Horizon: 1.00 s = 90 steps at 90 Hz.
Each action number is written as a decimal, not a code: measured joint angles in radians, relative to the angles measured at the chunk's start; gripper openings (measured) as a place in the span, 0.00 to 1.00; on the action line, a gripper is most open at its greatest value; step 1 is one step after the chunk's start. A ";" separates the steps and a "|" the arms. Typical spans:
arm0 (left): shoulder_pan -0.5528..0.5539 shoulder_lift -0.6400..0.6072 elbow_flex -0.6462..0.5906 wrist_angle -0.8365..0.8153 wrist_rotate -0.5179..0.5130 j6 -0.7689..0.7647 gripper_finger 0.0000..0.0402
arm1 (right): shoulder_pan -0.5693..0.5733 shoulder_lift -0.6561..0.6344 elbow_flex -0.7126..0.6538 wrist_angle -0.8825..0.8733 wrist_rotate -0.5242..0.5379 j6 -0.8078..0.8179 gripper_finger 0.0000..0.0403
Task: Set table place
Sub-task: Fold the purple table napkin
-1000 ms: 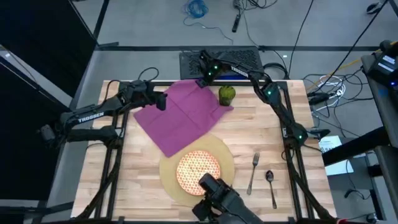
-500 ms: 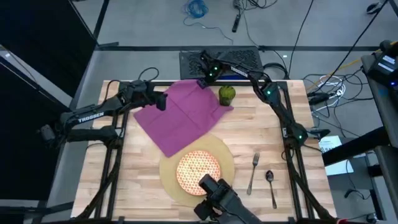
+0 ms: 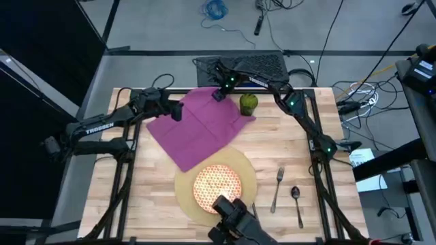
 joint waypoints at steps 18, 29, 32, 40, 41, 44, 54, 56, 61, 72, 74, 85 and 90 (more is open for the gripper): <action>0.000 0.000 0.000 -0.011 0.004 -0.001 0.32 | -0.005 0.000 0.000 0.009 0.028 -0.059 0.02; 0.000 0.000 0.000 -0.021 0.007 -0.001 0.32 | -0.005 0.000 0.000 0.013 0.019 -0.063 0.00; 0.000 0.000 0.000 -0.021 0.006 -0.001 0.32 | -0.005 0.000 0.000 0.013 0.016 -0.064 0.00; 0.000 0.000 0.000 -0.020 0.006 -0.001 0.32 | -0.005 -0.006 0.000 0.006 -0.007 -0.069 0.00; 0.000 0.000 0.000 -0.019 0.006 -0.001 0.32 | -0.005 -0.008 0.000 0.006 -0.012 -0.070 0.00; 0.000 0.000 0.000 -0.019 0.006 -0.001 0.32 | -0.004 -0.014 0.000 0.007 -0.025 -0.070 0.00; 0.000 0.000 0.000 -0.018 0.006 -0.001 0.32 | 0.008 -0.049 0.000 0.006 -0.069 -0.071 0.00; 0.000 0.000 0.000 -0.018 0.006 -0.001 0.32 | 0.013 -0.057 0.000 0.004 -0.070 -0.071 0.00; 0.000 0.000 0.000 -0.018 0.006 0.000 0.32 | 0.028 -0.077 0.000 -0.003 -0.077 -0.077 0.00; 0.000 0.000 0.000 -0.010 0.006 0.005 0.32 | 0.069 -0.136 0.000 -0.032 -0.092 -0.092 0.00; 0.000 0.000 0.000 -0.009 0.006 0.008 0.32 | 0.077 -0.149 0.000 -0.047 -0.092 -0.099 0.00; 0.000 0.000 0.000 -0.014 0.006 0.009 0.32 | 0.123 -0.217 0.001 -0.166 -0.090 -0.145 0.00; 0.000 0.000 0.000 -0.023 0.006 0.001 0.32 | 0.143 -0.240 0.001 -0.227 -0.087 -0.158 0.00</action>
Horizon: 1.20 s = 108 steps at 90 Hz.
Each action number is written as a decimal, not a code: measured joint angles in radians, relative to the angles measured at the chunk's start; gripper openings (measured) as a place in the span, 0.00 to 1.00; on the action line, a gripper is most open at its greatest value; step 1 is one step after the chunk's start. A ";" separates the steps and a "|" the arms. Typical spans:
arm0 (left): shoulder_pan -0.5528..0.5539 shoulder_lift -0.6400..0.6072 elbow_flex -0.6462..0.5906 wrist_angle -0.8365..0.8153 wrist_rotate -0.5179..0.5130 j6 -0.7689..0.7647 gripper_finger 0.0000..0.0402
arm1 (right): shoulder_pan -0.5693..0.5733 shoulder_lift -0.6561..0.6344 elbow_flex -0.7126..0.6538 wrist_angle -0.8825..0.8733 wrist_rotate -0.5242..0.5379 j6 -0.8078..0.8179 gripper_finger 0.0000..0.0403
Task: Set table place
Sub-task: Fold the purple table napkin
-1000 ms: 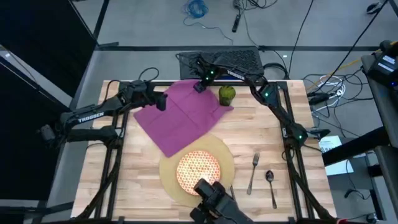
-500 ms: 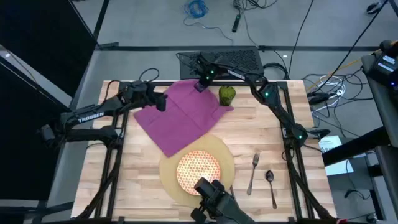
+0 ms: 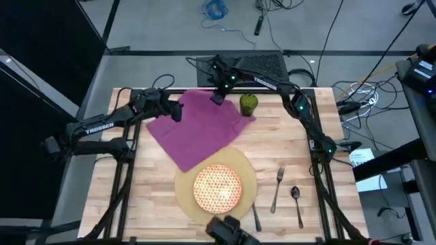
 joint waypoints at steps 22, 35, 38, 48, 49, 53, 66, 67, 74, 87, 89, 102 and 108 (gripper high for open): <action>0.000 0.000 0.000 0.000 0.003 -0.001 0.32 | 0.067 -0.064 0.000 -0.290 0.000 -0.018 0.00; 0.000 0.000 0.000 -0.003 0.010 0.002 0.32 | 0.134 -0.077 -0.011 -0.339 -0.024 0.000 0.00; 0.000 0.000 0.000 -0.003 0.012 0.011 0.32 | 0.153 -0.085 -0.018 -0.350 -0.064 0.004 0.00; 0.000 0.000 0.000 -0.013 0.012 0.020 0.32 | 0.218 -0.092 -0.024 -0.347 -0.167 0.009 0.00; 0.000 0.000 0.000 -0.015 0.012 0.021 0.32 | 0.224 -0.092 -0.026 -0.349 -0.164 0.013 0.00; 0.000 -0.002 0.000 -0.027 0.012 0.025 0.32 | 0.250 -0.091 -0.033 -0.348 -0.150 0.028 0.00; -0.002 -0.023 -0.008 -0.071 0.018 0.050 0.32 | 0.321 -0.142 -0.089 -0.348 -0.146 0.065 0.00; -0.004 -0.027 -0.009 -0.071 0.023 0.050 0.32 | 0.325 -0.151 -0.094 -0.348 -0.143 0.069 0.00; -0.018 -0.066 -0.012 -0.041 0.075 0.063 0.32 | 0.358 -0.221 -0.125 -0.349 -0.076 0.086 0.00; -0.076 -0.202 -0.012 -0.004 0.120 0.052 0.32 | 0.401 -0.389 -0.200 -0.323 0.094 0.173 0.00; -0.086 -0.224 -0.012 -0.004 0.123 0.045 0.32 | 0.407 -0.424 -0.219 -0.309 0.118 0.193 0.00; -0.200 -0.371 -0.012 -0.005 0.136 -0.012 0.32 | 0.455 -0.680 -0.436 -0.118 0.240 0.328 0.00; -0.268 -0.411 -0.012 -0.005 0.132 -0.048 0.32 | 0.485 -0.811 -0.607 0.029 0.267 0.396 0.00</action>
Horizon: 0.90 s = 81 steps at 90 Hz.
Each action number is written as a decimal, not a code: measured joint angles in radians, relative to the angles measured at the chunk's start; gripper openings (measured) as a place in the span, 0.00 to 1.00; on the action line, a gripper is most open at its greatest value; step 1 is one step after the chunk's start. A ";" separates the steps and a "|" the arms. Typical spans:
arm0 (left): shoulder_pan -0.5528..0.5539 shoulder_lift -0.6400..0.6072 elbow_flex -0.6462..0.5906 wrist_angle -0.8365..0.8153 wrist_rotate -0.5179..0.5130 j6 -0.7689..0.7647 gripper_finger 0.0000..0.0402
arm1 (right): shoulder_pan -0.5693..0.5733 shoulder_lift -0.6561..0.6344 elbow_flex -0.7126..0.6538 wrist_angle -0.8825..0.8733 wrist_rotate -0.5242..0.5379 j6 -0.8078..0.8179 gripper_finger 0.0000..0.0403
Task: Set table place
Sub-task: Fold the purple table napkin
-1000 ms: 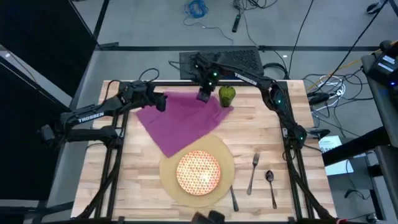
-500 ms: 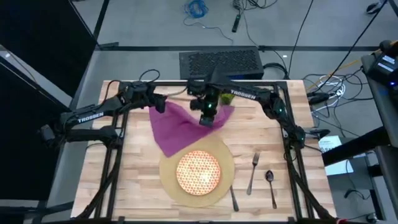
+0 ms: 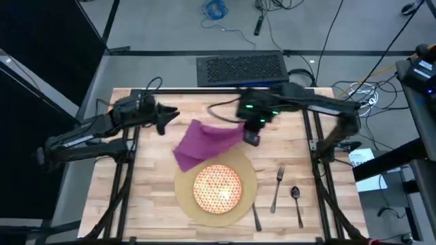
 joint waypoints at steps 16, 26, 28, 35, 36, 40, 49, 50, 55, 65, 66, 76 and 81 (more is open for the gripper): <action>-0.210 -0.003 -0.051 0.004 -0.168 -0.089 0.32 | 0.080 -0.263 -0.583 0.456 -0.052 0.236 0.00; -0.316 0.069 -0.151 0.107 -0.270 -0.207 0.32 | 0.123 -0.314 -0.914 0.773 -0.157 0.404 0.00; -0.333 0.087 -0.175 0.137 -0.278 -0.237 0.32 | 0.131 -0.316 -0.966 0.839 -0.173 0.434 0.00; -0.381 0.160 -0.239 0.241 -0.282 -0.318 0.32 | 0.157 -0.318 -1.104 1.041 -0.193 0.515 0.00; -0.386 0.171 -0.243 0.253 -0.283 -0.327 0.32 | 0.161 -0.318 -1.118 1.064 -0.193 0.522 0.00; -0.400 0.210 -0.249 0.291 -0.285 -0.356 0.32 | 0.172 -0.318 -1.157 1.128 -0.193 0.541 0.00; -0.408 0.274 -0.248 0.332 -0.289 -0.383 0.32 | 0.181 -0.320 -1.178 1.172 -0.190 0.545 0.00; -0.408 0.282 -0.248 0.337 -0.292 -0.383 0.32 | 0.181 -0.321 -1.178 1.173 -0.190 0.543 0.00; -0.402 0.315 -0.247 0.354 -0.329 -0.383 0.32 | 0.180 -0.321 -1.178 1.171 -0.188 0.534 0.00; -0.339 0.387 -0.244 0.337 -0.420 -0.360 0.32 | 0.179 -0.321 -1.178 1.170 -0.183 0.507 0.00; -0.329 0.397 -0.244 0.337 -0.421 -0.356 0.32 | 0.179 -0.321 -1.178 1.170 -0.183 0.504 0.00; -0.213 0.509 -0.203 0.322 -0.365 -0.281 0.32 | 0.179 -0.321 -1.178 1.178 -0.171 0.499 0.05; -0.165 0.560 -0.160 0.306 -0.329 -0.233 0.32 | 0.179 -0.321 -1.178 1.180 -0.160 0.494 0.09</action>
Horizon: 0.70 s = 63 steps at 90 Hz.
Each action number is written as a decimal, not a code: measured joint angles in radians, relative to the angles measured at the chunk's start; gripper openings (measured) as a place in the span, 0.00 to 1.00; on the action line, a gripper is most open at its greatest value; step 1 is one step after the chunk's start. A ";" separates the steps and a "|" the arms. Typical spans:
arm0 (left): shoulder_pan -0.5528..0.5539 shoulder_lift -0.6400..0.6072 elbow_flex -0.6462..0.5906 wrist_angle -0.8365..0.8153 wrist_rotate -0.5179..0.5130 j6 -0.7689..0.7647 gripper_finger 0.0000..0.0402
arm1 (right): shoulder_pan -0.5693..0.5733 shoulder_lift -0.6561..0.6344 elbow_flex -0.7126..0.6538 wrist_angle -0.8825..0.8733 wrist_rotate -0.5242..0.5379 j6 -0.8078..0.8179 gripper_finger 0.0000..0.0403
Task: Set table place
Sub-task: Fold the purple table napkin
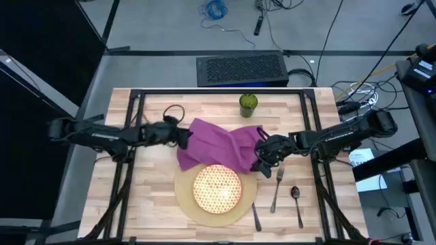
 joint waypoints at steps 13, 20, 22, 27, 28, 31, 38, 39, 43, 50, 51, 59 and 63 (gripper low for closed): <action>0.082 0.115 0.149 -0.137 0.041 0.154 0.32 | 0.000 0.000 0.000 0.002 0.004 -0.009 0.25; 0.110 0.175 0.235 -0.276 0.041 0.231 0.32 | 0.000 0.000 0.000 0.002 0.004 -0.002 0.33; 0.117 0.194 0.258 -0.311 0.039 0.249 0.32 | 0.000 0.000 0.000 0.003 0.004 -0.002 0.35; 0.130 0.244 0.305 -0.387 0.021 0.291 0.32 | 0.000 0.000 0.000 0.002 0.004 -0.002 0.40; 0.132 0.254 0.313 -0.399 0.018 0.300 0.32 | 0.000 0.000 0.000 0.002 0.004 -0.002 0.41; 0.139 0.280 0.335 -0.425 0.011 0.325 0.32 | 0.000 0.001 0.000 0.003 0.004 -0.003 0.43; 0.150 0.335 0.379 -0.434 0.006 0.371 0.32 | 0.000 0.001 0.000 0.005 0.004 -0.008 0.47; 0.152 0.341 0.385 -0.433 0.006 0.375 0.32 | 0.000 0.001 0.000 0.005 0.004 -0.009 0.47; 0.158 0.368 0.409 -0.429 0.007 0.393 0.32 | 0.000 0.001 0.000 0.009 0.004 -0.013 0.48; 0.170 0.425 0.445 -0.429 0.007 0.432 0.32 | 0.000 0.001 0.000 0.023 0.003 -0.016 0.50; 0.173 0.435 0.450 -0.430 0.007 0.436 0.32 | 0.000 0.001 0.000 0.025 0.003 -0.016 0.50; 0.196 0.514 0.494 -0.451 0.008 0.455 0.32 | 0.000 0.001 0.000 0.050 -0.001 -0.024 0.50; 0.205 0.547 0.509 -0.465 0.011 0.456 0.32 | 0.000 0.001 0.001 0.059 -0.002 -0.025 0.50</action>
